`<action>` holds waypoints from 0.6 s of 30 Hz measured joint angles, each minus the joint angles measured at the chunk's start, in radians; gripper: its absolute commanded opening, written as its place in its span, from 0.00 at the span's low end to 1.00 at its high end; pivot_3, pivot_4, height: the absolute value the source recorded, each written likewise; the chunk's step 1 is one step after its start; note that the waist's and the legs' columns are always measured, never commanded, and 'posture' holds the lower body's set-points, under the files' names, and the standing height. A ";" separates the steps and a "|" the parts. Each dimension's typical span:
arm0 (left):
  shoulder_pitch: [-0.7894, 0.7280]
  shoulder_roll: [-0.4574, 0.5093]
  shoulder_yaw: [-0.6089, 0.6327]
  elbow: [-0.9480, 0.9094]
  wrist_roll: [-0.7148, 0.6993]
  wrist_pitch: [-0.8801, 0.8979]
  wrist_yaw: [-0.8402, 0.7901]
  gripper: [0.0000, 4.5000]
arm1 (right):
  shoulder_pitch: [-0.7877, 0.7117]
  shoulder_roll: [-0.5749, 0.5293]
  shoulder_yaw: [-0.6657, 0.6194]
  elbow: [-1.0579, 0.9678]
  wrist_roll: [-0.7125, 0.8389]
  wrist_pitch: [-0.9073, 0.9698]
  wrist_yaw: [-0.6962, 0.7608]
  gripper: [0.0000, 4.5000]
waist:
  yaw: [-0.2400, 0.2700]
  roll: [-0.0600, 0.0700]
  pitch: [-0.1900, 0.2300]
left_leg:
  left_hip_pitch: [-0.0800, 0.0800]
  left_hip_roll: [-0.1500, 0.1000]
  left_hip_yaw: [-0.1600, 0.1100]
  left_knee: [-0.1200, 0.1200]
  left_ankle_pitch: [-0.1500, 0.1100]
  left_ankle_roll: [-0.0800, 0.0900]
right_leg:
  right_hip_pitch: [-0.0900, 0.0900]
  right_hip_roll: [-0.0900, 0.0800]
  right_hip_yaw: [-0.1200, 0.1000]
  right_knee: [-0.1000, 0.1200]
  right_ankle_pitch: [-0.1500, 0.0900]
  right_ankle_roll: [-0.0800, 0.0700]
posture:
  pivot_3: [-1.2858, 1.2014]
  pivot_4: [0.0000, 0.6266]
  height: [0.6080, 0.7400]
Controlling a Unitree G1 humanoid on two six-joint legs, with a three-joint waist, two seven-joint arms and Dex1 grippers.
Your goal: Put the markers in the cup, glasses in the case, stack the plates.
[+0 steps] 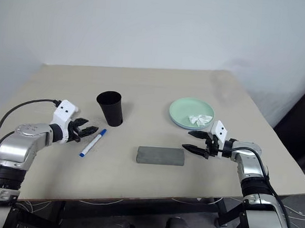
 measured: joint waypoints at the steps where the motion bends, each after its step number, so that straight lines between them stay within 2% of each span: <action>1: 0.000 -0.015 0.000 -0.001 0.002 0.022 0.014 0.61 | 0.000 0.000 0.001 0.000 -0.001 -0.003 0.001 0.72 | 0.000 0.000 0.000 | 0.000 0.000 0.000 0.000 0.000 0.000 | 0.000 0.000 0.000 0.000 0.000 0.000 | 0.52 0.00 1.00; 12: 0.000 -0.089 -0.045 -0.007 0.047 0.146 0.112 0.61 | 0.000 0.000 0.003 0.004 -0.018 -0.008 0.012 0.72 | 0.000 0.000 0.000 | 0.001 0.000 0.000 0.000 0.001 0.001 | 0.000 0.000 0.000 0.000 0.000 0.000 | 0.52 0.00 1.00; 15: 0.000 -0.090 -0.048 -0.008 0.051 0.146 0.111 0.48 | 0.000 0.000 0.003 0.006 -0.019 -0.008 0.012 0.72 | 0.000 0.000 0.000 | 0.001 0.000 0.000 0.000 0.001 0.001 | 0.001 0.000 0.000 0.001 0.000 0.000 | 0.52 0.00 1.00; 18: -0.001 -0.094 -0.051 -0.008 0.051 0.146 0.109 0.26 | 0.000 0.000 0.003 0.007 -0.020 -0.008 0.011 0.72 | -0.001 0.000 0.000 | 0.002 0.000 0.000 0.000 0.001 -0.001 | 0.001 0.000 0.001 0.001 0.000 0.000 | 0.52 0.00 1.00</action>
